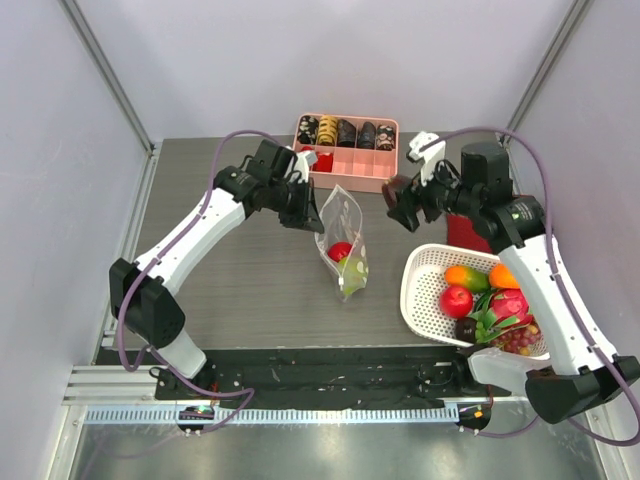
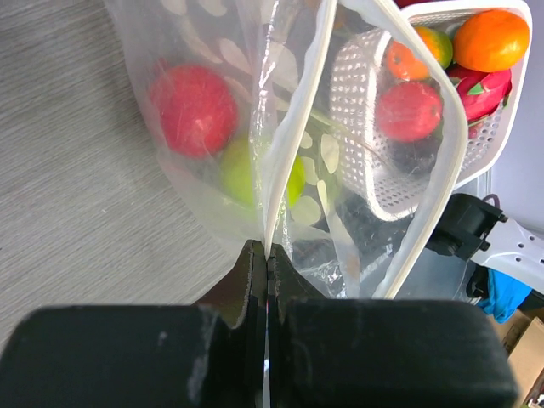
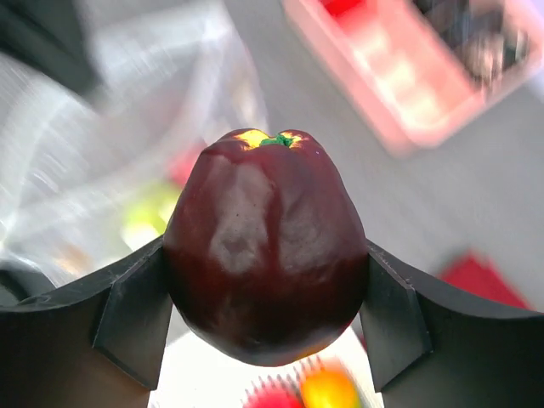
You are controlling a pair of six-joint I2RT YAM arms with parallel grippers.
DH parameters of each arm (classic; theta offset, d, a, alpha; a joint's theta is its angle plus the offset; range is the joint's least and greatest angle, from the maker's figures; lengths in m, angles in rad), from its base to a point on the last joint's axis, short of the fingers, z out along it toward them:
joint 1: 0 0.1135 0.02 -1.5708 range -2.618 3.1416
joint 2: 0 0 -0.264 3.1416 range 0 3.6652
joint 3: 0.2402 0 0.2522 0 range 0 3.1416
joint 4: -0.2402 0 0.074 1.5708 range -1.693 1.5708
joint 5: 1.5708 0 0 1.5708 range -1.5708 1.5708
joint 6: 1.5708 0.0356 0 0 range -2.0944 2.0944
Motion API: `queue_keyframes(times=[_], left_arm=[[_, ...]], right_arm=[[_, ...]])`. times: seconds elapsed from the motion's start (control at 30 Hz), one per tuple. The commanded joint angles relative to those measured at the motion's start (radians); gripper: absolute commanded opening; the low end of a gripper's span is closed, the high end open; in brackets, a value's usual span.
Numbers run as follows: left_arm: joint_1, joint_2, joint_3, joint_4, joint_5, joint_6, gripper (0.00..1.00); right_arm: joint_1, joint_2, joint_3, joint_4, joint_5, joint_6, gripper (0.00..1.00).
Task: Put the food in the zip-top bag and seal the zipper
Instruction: Pick up the fake fruit from the bin, then place the fake fruit in the zipper food storage bag.
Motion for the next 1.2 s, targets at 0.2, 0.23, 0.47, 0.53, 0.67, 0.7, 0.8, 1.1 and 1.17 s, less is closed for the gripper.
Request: queue_keyframes(times=[0.2,0.23,0.47,0.53,0.67,0.7,0.8,1.1,1.17], left_arm=[[-0.005,0.003,0.093,-0.014,0.029,0.032,0.00],[-0.005,0.003,0.093,-0.017,0.028,0.038,0.00],[-0.005,-0.028,0.073,-0.023,0.011,0.053,0.00],[-0.005,-0.028,0.073,-0.025,0.011,0.055,0.00],[-0.005,-0.023,0.076,-0.023,0.008,0.058,0.00],[-0.005,-0.023,0.078,-0.026,0.009,0.059,0.00],[-0.005,-0.018,0.076,-0.029,0.012,0.062,0.00],[-0.005,-0.018,0.067,-0.009,0.028,0.061,0.00],[-0.005,-0.015,0.070,-0.006,0.037,0.061,0.00]], right_arm=[[0.291,0.132,0.046,0.365,-0.112,0.241,0.44],[0.296,0.140,0.034,0.365,-0.089,0.225,0.47],[0.297,0.160,-0.094,0.399,0.039,0.127,0.58],[0.299,0.156,-0.098,0.388,0.062,0.121,0.90],[0.297,0.114,-0.048,0.313,0.039,0.133,1.00],[0.299,0.105,-0.031,0.292,0.030,0.136,1.00],[0.291,0.061,0.017,0.195,0.062,0.126,1.00],[-0.027,-0.087,-0.213,-0.196,0.091,-0.175,1.00],[-0.075,-0.096,-0.311,-0.231,0.116,-0.245,1.00]])
